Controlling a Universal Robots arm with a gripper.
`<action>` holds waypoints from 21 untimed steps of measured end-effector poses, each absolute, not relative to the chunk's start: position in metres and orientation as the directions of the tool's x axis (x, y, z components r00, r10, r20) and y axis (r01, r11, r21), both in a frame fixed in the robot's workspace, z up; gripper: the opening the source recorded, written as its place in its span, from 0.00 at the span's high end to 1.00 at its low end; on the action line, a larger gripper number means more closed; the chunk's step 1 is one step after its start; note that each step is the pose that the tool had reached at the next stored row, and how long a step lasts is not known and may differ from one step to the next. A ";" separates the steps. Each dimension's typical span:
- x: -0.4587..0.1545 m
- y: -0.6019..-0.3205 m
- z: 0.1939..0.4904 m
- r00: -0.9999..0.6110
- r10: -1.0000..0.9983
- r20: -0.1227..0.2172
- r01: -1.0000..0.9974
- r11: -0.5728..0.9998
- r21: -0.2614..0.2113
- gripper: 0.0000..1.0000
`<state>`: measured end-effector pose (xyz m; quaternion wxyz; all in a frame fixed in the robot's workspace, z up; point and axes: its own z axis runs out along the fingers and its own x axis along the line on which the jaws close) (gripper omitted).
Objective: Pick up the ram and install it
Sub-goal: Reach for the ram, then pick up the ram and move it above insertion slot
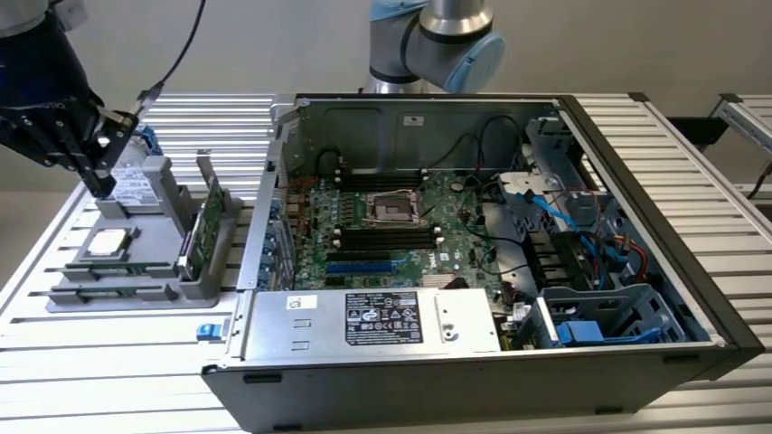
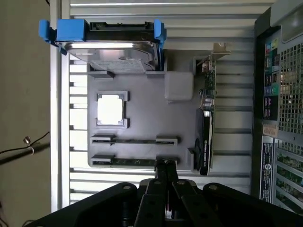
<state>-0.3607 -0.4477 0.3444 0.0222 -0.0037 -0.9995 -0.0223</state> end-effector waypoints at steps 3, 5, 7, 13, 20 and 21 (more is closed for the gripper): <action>-0.363 -0.450 0.339 -0.999 0.005 0.049 0.007 0.999 0.044 0.90; -0.363 -0.450 0.336 -0.999 0.004 0.049 0.006 0.999 0.044 0.90; -0.363 -0.450 0.336 -0.999 0.003 0.050 0.005 0.999 0.044 0.90; -0.363 -0.450 0.336 -0.999 0.003 0.050 0.005 0.999 0.044 0.90; -0.363 -0.450 0.336 -0.999 0.003 0.050 0.005 0.999 0.044 0.90; -0.363 -0.450 0.336 -0.999 0.003 0.050 0.005 0.999 0.044 0.90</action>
